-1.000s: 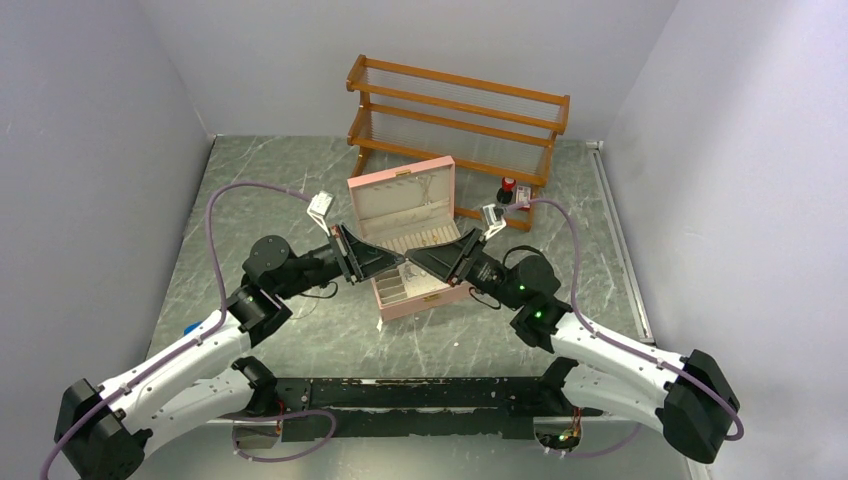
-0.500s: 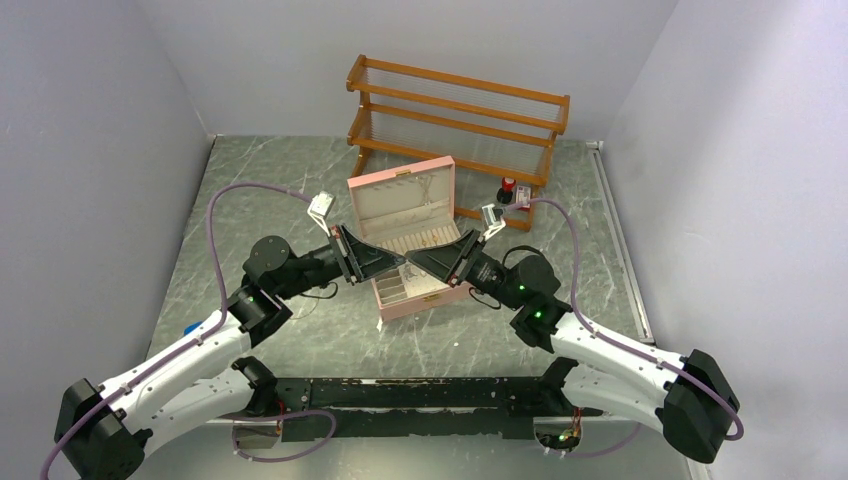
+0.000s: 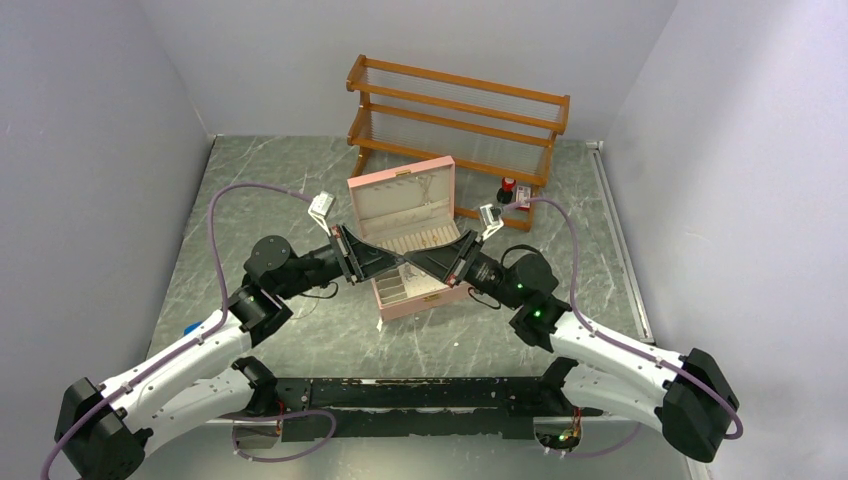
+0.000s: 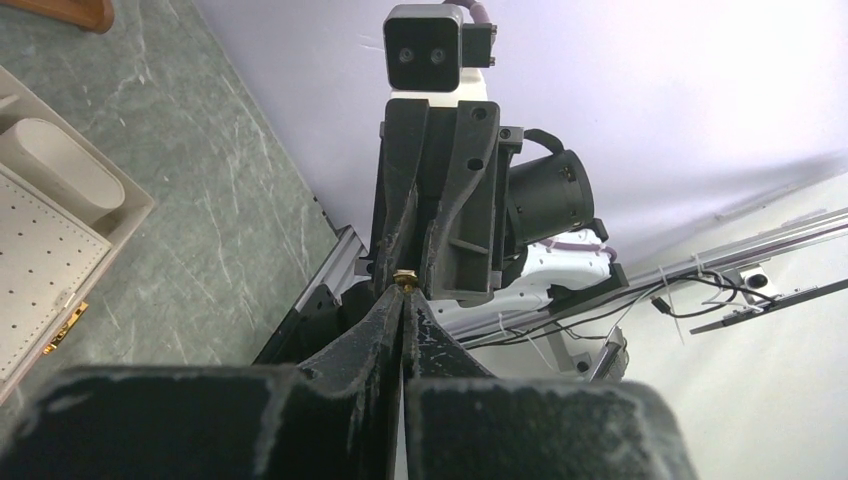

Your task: Organize the mixed jewelry

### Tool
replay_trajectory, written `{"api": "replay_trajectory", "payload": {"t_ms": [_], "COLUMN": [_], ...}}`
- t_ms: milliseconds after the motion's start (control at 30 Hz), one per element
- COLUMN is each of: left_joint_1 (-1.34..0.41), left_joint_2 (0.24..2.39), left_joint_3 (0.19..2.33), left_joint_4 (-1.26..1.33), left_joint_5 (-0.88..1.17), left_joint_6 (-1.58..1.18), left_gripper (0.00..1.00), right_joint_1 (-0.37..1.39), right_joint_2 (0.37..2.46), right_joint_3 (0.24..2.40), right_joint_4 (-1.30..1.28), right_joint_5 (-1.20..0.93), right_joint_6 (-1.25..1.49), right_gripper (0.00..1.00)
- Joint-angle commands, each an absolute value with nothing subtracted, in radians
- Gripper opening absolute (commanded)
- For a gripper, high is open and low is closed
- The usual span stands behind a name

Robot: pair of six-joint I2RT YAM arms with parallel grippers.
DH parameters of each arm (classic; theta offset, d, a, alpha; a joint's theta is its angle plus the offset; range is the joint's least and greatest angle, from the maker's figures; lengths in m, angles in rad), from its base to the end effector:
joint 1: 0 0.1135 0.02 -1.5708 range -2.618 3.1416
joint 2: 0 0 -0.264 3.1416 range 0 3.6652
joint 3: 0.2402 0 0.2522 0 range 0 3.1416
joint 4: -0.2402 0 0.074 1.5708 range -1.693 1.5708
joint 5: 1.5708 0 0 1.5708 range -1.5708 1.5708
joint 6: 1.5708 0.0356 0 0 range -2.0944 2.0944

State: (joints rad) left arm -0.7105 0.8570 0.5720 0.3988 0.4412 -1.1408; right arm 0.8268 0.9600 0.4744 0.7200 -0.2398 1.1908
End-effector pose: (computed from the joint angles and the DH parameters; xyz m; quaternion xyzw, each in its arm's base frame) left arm 0.1452 -0.1450 0.3138 0.0208 0.6695 -0.6694 0.3214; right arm 0.1420 0.1667 0.2937 0.0190 0.6220 0.6989 0.3526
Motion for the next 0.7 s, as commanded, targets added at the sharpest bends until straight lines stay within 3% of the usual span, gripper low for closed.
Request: {"api": "replay_trajectory", "payload": {"t_ms": [0,400,667], "left_joint_1": [-0.716,-0.716,-0.715], "left_joint_2": [0.846,0.787,0.697], "left_joint_3": [0.564,0.547,0.629], "left_joint_4": [0.416,0.314,-0.114], "left_joint_5": [0.455,0.379,0.064], "left_joint_6": [-1.133,-1.083,-0.907], "left_gripper": [0.12,0.45,0.68], "right_joint_1": [0.833,0.832,0.831], "right_joint_2": [0.946,0.862,0.911], "right_joint_3": [0.501,0.525,0.651], "right_joint_4": [0.683,0.445,0.061], "right_joint_5": [-0.217,-0.108,0.04], "right_joint_6": [1.166,1.06,0.791], "right_gripper": [0.11,0.09,0.1]}}
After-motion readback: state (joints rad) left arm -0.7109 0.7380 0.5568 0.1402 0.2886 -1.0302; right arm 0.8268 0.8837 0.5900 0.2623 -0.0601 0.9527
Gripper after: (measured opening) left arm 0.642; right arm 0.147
